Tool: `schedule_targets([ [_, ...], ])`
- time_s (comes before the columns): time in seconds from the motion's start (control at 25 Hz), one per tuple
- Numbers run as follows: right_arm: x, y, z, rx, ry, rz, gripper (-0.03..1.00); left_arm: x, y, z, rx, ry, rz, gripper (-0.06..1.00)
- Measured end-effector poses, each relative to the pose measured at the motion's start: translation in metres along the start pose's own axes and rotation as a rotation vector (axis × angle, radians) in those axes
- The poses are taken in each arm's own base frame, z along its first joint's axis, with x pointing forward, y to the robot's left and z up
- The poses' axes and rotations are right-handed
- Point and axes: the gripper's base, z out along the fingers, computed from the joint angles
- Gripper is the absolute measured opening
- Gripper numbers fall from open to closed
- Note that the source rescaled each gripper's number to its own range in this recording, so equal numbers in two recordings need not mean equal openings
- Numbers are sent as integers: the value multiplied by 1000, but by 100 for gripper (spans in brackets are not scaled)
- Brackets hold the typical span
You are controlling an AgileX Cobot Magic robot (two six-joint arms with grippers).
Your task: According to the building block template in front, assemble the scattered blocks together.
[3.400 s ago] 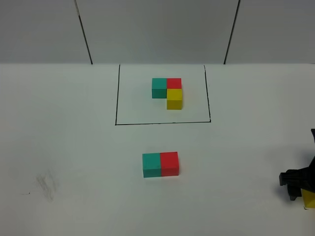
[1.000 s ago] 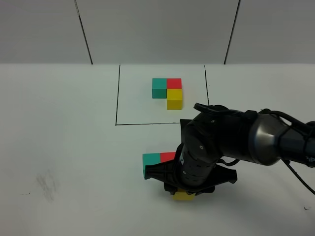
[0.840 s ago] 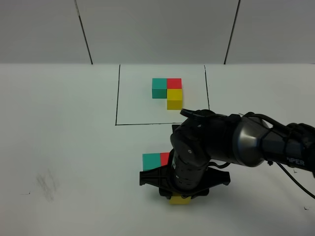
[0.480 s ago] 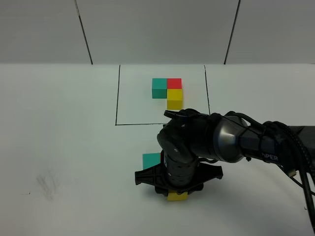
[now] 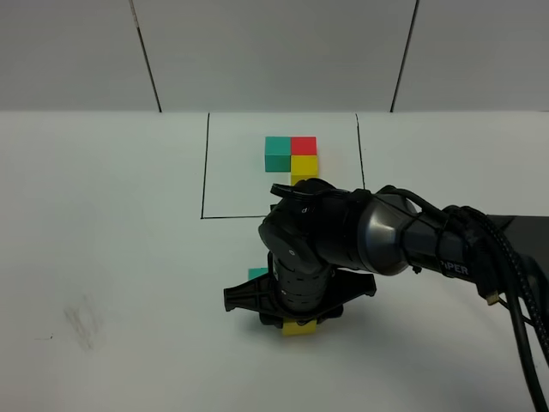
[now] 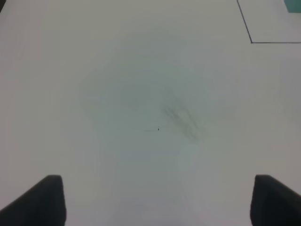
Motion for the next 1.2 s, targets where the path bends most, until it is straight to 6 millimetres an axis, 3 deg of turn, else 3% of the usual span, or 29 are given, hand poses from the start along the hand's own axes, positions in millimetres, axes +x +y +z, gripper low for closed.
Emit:
schedule_targets([
  [0.64,-2,2,2,-12,-16,-16,5,0,0,0,0,0,0,81],
  [1.2,-11,10,21,79,40,-27,5,0,0,0,0,0,0,81],
])
